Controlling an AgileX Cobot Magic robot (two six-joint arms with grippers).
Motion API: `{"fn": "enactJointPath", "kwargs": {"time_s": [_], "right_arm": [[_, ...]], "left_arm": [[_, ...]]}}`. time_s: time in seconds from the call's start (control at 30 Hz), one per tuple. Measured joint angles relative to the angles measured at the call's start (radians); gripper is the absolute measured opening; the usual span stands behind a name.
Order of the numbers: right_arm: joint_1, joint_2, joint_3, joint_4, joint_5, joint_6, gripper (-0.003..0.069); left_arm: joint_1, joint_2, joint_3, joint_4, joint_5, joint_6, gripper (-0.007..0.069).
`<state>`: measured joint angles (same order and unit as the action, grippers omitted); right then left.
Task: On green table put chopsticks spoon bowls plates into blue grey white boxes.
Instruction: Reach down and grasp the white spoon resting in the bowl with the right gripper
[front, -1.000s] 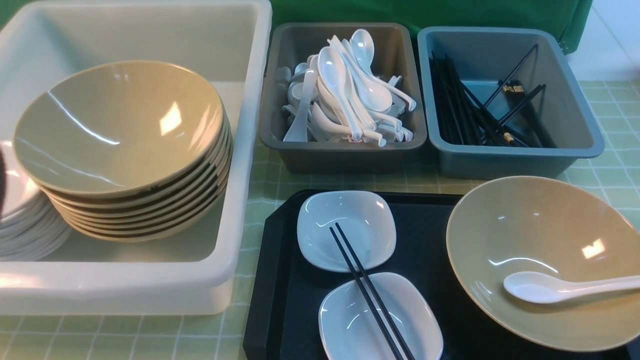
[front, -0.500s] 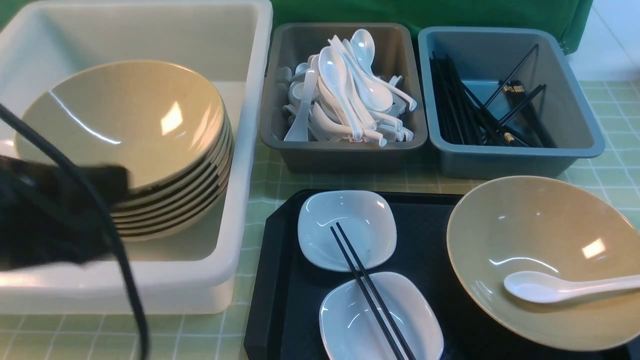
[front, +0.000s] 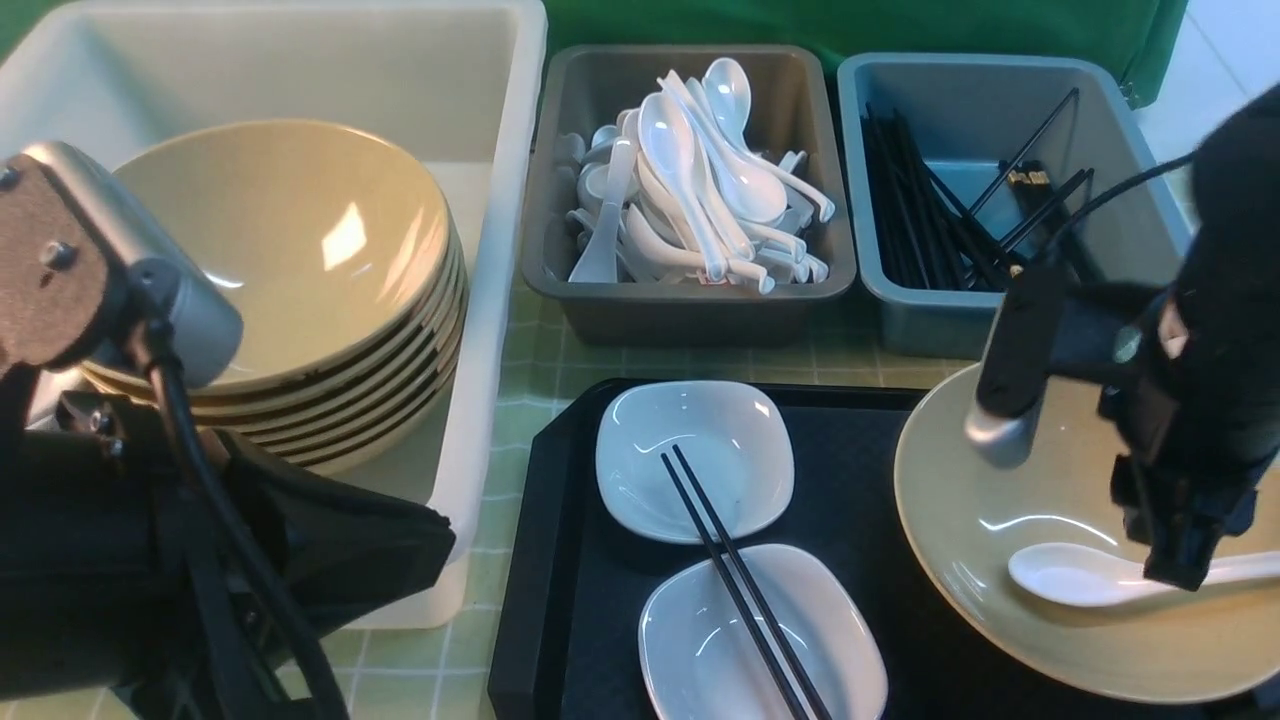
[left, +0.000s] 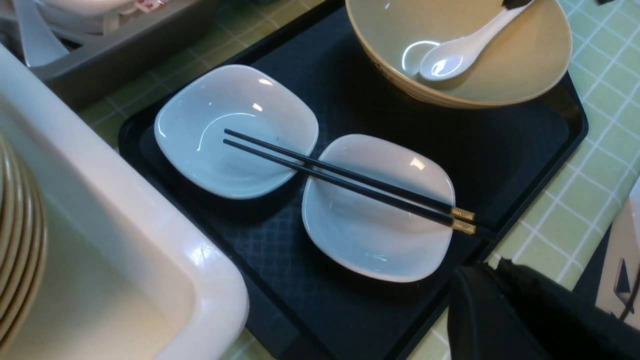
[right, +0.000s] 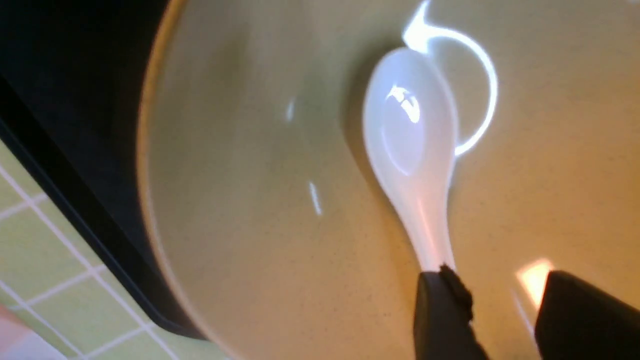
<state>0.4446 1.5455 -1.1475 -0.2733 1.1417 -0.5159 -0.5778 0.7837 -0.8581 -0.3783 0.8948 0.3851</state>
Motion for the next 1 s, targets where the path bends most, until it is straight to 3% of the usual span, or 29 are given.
{"fn": "enactJointPath", "kwargs": {"time_s": [0.3, 0.43, 0.7, 0.83, 0.93, 1.0], "right_arm": [[-0.076, 0.099, 0.000, -0.013, 0.019, -0.025, 0.0312], [-0.085, 0.113, 0.017, -0.015, -0.008, -0.063, 0.0365], [-0.100, 0.153, 0.070, -0.036, -0.062, -0.088, 0.0388], [-0.101, 0.175, 0.073, -0.037, -0.075, -0.088, 0.0353], [-0.101, 0.186, 0.074, -0.038, -0.085, -0.088, 0.0202], [-0.101, 0.186, 0.074, -0.038, -0.085, -0.087, 0.0155]], "left_arm": [[0.000, -0.005, 0.000, 0.000, 0.000, 0.004, -0.0001], [0.000, -0.007, 0.000, 0.000, 0.000, 0.007, -0.0001], [0.000, -0.007, 0.000, 0.000, 0.001, 0.007, -0.0001], [0.000, -0.007, 0.000, -0.001, 0.001, 0.007, -0.0001], [0.000, -0.007, 0.000, -0.001, 0.001, 0.007, -0.0001], [0.000, -0.007, 0.000, -0.002, 0.001, 0.007, -0.0001]]}}
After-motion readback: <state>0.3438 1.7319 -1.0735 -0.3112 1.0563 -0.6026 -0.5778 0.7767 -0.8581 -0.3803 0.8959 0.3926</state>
